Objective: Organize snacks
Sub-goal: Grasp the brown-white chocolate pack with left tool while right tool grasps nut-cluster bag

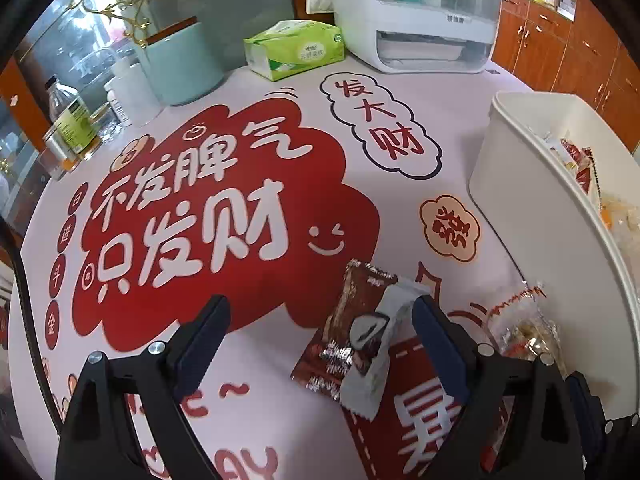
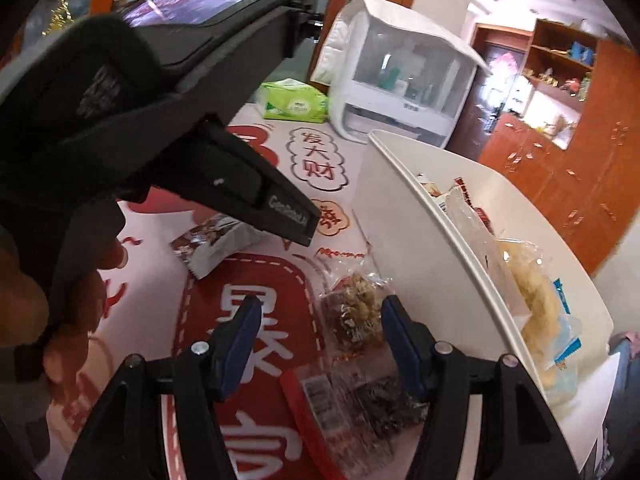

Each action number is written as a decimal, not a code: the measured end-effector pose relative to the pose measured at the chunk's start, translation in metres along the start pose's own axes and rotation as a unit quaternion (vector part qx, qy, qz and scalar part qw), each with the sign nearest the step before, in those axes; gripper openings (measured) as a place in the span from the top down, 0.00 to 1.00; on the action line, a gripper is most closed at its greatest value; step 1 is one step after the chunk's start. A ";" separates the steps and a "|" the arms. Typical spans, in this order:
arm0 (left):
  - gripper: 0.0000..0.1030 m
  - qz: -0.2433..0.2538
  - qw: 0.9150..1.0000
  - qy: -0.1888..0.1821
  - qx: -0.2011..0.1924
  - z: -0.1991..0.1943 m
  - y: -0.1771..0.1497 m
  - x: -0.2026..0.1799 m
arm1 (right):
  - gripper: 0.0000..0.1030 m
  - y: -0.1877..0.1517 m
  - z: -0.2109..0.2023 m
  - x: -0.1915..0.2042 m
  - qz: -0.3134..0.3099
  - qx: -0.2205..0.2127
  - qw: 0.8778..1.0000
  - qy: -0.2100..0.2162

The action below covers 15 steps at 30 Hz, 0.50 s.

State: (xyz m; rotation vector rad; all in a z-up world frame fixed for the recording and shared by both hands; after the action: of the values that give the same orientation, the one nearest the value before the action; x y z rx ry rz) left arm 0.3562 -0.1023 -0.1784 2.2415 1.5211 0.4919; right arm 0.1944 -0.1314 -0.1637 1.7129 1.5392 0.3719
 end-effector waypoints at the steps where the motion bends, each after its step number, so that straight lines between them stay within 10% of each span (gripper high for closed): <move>1: 0.11 0.002 1.000 0.002 0.002 0.003 0.001 0.000 | 0.39 0.000 0.003 0.000 0.003 0.000 1.000 -0.003; 15: 0.51 0.011 0.998 -0.051 0.030 0.023 0.005 0.001 | 0.33 0.015 0.041 -0.016 0.049 0.062 0.997 -0.022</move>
State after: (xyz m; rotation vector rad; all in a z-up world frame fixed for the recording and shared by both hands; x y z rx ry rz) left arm 0.3719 -0.1053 -0.1960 2.2936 1.4795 0.3369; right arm 0.2294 -0.1599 -0.1754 1.8854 1.4759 0.2917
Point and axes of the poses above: each gripper's, at about its wrist camera, not at the fingertips, and z roughly the way its jaws point, x to its left, y to its top, the point moved 2 cm from there along z, roughly the way its jaws point, and after that the axes turned 1 degree about -y, right-handed, at the moved point
